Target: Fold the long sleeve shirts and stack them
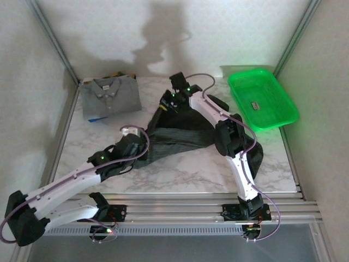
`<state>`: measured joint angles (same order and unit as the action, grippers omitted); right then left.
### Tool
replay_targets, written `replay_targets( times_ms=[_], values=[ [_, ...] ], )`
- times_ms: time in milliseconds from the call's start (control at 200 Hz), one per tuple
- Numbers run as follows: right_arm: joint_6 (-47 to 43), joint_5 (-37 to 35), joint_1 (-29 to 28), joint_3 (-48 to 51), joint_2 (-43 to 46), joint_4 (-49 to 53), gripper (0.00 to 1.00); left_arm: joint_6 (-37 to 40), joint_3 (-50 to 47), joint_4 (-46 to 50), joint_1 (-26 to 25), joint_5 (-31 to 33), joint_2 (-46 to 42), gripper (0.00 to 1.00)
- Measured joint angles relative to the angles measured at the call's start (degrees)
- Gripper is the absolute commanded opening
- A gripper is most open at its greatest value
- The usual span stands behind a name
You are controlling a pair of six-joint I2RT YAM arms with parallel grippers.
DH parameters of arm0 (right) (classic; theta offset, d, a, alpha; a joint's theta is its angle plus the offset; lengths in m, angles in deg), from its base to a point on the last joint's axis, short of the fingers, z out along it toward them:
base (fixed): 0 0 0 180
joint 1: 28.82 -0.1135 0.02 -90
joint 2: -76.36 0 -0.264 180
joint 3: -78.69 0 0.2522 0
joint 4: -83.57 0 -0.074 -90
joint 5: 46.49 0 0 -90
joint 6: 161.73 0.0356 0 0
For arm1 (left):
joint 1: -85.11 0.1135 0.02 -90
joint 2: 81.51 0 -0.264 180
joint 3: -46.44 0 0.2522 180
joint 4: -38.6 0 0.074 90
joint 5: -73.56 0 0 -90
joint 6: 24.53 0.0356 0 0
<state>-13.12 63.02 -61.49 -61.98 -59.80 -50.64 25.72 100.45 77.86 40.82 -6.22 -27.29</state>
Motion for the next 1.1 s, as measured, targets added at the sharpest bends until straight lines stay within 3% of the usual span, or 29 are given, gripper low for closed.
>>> replay_targets(
  times_ms=[55, 115, 170, 310, 365, 440, 491, 596, 746, 911, 1101],
  values=[
    [1.75, -1.22, 1.55, -6.82, -2.21, -3.13, 0.0, -2.43, -2.08, 1.4, -1.53, 0.2, -2.54, 0.22],
    [3.17, -2.01, 3.85, -12.96, -4.26, -5.18, 0.0, -5.64, -3.85, 3.17, -2.69, 0.48, -3.69, 0.41],
    [4.26, -2.58, 5.97, -16.76, -5.46, -6.47, 0.0, -8.7, -5.25, 5.31, -3.41, 0.55, -3.93, 0.47],
    [5.33, -3.28, 9.64, -18.4, -6.19, -7.41, 0.13, -16.28, -6.99, 10.97, -5.6, 1.49, -4.68, 0.83],
    [5.2, -3.23, 9.81, -17.16, -6.14, -7.58, 0.28, -19.02, -6.82, 11.93, -5.99, 2.05, -5.64, 0.99],
    [4.87, -2.95, 9.46, -14.6, -5.95, -8.31, 0.52, -21.09, -5.07, 13.49, -5.77, 3.04, -5.81, 1.0],
    [4.09, -2.45, 9.14, -13.42, -5.99, -7.91, 0.6, -21.46, -3.1, 13.64, -4.96, 3.1, -4.74, 1.0],
    [1.79, -0.28, 8.98, -16.28, -7.54, -2.56, 0.63, -20.68, 2.29, 13.27, -0.2, 2.27, 0.13, 1.0],
    [-8.11, -2.29, 9.46, -19.19, -6.14, 9.18, 0.66, -17.25, 5.49, 9.88, 13.46, -3.41, 4.72, 1.0],
    [-17.64, -7.69, 10.38, 5.75, 10.75, 14.6, 0.66, -11.67, 8.39, 7.1, 26.25, -13.22, 11.15, 1.0],
    [-25.03, -12.0, 11.04, 28.44, 27.52, 16.15, 0.66, -4.81, 17.64, 5.51, 29.77, -20.17, 23.74, 0.91]
  ],
)
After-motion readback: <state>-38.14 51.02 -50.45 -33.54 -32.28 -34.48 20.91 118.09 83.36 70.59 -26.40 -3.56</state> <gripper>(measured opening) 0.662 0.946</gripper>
